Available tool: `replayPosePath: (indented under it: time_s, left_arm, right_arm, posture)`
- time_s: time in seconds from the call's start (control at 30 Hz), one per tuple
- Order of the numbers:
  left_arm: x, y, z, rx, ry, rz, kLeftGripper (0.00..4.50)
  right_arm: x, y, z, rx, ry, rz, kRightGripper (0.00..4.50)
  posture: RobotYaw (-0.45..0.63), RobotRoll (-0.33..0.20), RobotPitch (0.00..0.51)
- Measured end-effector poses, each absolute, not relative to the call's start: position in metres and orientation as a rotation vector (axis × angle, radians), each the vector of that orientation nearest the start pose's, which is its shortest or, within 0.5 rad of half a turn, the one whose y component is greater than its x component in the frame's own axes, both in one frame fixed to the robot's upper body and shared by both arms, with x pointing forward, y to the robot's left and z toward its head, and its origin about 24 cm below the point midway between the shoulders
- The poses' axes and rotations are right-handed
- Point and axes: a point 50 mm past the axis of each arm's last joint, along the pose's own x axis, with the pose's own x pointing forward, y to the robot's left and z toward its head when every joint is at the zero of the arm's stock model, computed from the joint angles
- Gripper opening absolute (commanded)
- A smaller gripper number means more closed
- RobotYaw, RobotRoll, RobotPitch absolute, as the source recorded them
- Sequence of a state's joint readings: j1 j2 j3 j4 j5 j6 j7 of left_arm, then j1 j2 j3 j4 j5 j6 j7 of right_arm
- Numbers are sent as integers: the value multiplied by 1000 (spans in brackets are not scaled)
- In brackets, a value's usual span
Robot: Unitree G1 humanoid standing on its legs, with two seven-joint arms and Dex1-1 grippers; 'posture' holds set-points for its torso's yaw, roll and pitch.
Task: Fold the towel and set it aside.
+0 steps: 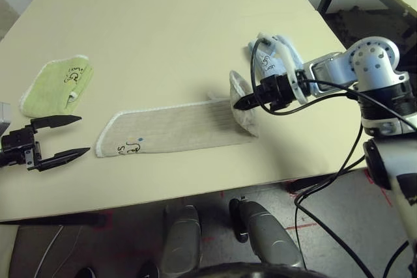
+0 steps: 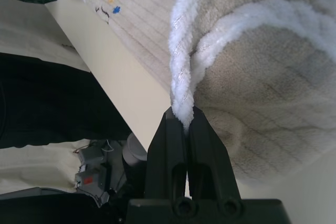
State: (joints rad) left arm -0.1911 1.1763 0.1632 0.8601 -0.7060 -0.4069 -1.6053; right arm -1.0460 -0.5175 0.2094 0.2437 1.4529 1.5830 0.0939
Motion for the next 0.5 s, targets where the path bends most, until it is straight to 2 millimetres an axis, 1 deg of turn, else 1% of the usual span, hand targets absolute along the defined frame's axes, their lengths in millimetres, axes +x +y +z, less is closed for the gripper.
replayPosePath:
  time_s: [0.13, 0.27, 0.37, 0.4, 0.43, 0.5]
  left_arm:
    - [199, 407, 161, 454, 200, -887, 4500]
    - [199, 407, 161, 456, 199, -887, 4500]
    - [199, 407, 161, 456, 199, -887, 4500]
    - [198, 407, 161, 455, 201, -887, 4500]
    - [198, 408, 161, 454, 202, -886, 4500]
    - [197, 408, 161, 454, 202, -883, 4500]
  right_arm:
    - [291, -78, 193, 199, 985, 1130, 26]
    - [286, -62, 187, 219, 991, 1154, 26]
    - [283, -56, 184, 234, 995, 1156, 26]
    - [283, -56, 185, 237, 989, 1150, 488]
    - [282, -55, 186, 241, 982, 1147, 681]
    - [281, -54, 187, 253, 968, 1144, 1417]
  posture:
    - [-20, 0, 206]
    - [-14, 0, 204]
    - [-12, 0, 203]
    - [-12, 0, 203]
    - [-12, 0, 203]
    - [-14, 0, 205]
